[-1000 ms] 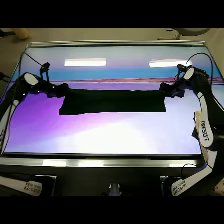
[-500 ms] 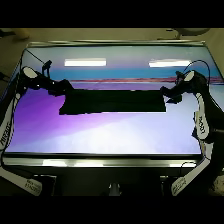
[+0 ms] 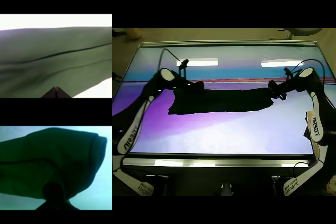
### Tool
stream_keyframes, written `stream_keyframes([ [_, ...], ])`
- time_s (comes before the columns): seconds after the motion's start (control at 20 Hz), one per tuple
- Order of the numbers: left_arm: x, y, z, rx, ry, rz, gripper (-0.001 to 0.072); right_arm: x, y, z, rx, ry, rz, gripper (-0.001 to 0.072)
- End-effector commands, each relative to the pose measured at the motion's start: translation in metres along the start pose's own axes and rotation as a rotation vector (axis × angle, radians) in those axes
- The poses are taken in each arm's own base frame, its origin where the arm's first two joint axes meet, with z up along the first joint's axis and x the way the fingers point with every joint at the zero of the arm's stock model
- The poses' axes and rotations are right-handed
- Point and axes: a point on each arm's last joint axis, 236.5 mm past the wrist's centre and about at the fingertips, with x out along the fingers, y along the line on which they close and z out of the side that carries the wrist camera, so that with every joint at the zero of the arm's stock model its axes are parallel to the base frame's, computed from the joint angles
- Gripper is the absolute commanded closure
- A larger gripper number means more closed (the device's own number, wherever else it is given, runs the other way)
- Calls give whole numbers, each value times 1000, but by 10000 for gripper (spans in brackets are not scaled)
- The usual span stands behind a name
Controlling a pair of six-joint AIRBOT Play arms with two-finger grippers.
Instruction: Fold the shirts.
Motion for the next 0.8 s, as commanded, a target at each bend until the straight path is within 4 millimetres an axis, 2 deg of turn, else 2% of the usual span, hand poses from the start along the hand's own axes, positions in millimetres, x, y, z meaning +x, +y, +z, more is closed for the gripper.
stream_keyframes([
  [0.0,65,-70,-22,-77,-10,-148,686,-65,70,-31,-119,-15,83,689],
  [0.15,121,-114,-64,-193,58,-256,686,-128,117,-69,-169,-63,92,688],
  [0.25,149,-153,-83,-336,65,-353,686,-161,139,-90,-206,-118,92,687],
  [0.35,164,-183,-91,-432,29,-430,686,-180,150,-106,-215,-144,89,687],
  [0.4,164,-190,-91,-431,17,-448,687,-185,153,-109,-221,-154,90,687],
  [0.5,146,-189,-74,-287,-36,-441,689,-185,155,-103,-220,-178,94,687],
  [0.6,103,-174,-41,-90,-106,-371,690,-173,161,-87,-208,-209,111,687],
  [0.7,47,-137,-4,51,-168,-234,690,-133,182,-79,-231,-181,146,687],
  [0.75,10,-110,18,98,-209,-141,690,-107,195,-78,-243,-154,166,687],
])
